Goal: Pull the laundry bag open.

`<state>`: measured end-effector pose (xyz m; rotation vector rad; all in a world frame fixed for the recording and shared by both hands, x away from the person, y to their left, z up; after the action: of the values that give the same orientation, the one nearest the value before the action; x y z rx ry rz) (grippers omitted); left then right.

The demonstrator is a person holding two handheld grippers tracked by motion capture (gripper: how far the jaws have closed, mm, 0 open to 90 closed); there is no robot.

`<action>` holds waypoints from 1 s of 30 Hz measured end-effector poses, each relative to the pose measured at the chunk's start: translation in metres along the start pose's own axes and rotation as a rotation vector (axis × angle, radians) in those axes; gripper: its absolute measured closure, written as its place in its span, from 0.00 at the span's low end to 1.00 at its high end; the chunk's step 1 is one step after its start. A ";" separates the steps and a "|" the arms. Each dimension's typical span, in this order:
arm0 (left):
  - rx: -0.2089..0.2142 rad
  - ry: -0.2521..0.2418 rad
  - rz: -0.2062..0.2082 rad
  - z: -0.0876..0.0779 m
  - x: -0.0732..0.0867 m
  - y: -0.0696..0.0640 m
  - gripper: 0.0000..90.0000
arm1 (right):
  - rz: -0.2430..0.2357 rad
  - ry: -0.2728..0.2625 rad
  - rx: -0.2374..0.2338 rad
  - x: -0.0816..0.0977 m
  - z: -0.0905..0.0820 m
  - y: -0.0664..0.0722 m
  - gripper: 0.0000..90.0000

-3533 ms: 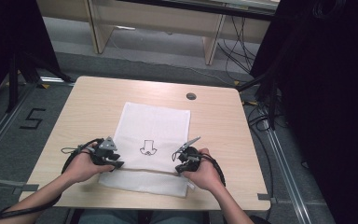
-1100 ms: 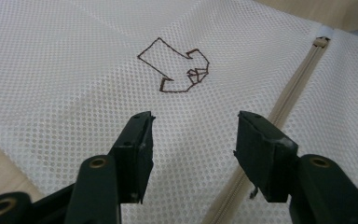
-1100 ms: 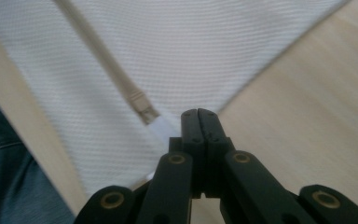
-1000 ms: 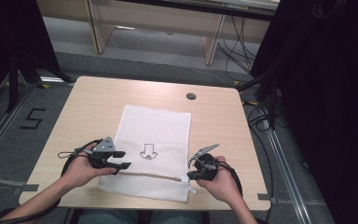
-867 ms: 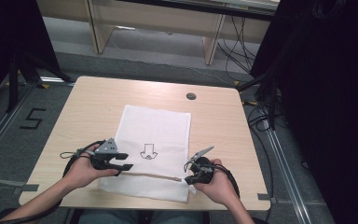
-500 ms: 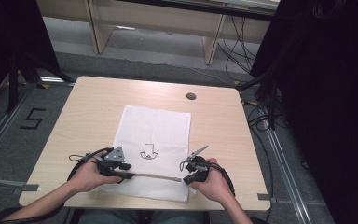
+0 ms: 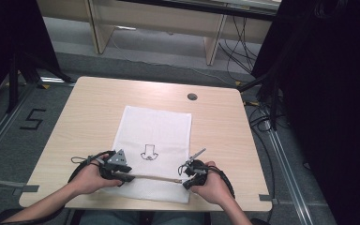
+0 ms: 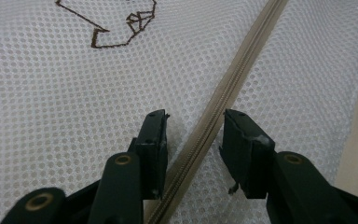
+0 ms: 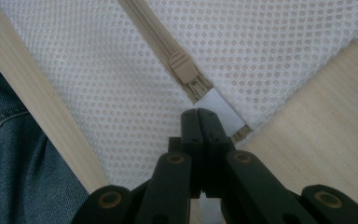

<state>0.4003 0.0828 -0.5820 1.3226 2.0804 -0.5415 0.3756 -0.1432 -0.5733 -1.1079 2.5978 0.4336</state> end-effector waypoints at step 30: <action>-0.002 -0.142 0.025 -0.004 -0.019 -0.007 0.51 | -0.030 -0.115 0.035 -0.004 -0.024 -0.018 0.87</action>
<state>0.3987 0.0700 -0.5658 1.2695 1.9460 -0.6044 0.3877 -0.1616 -0.5526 -1.0756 2.4766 0.4305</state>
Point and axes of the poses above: each handheld gripper's, and its own axes: z roughly forward along the jaws, x roughly out of its underside, y roughly to its left, the point moved 10 cm from there along z, roughly forward along the jaws, and after that the axes turned 4 degrees about -y, right-handed, at the moved point
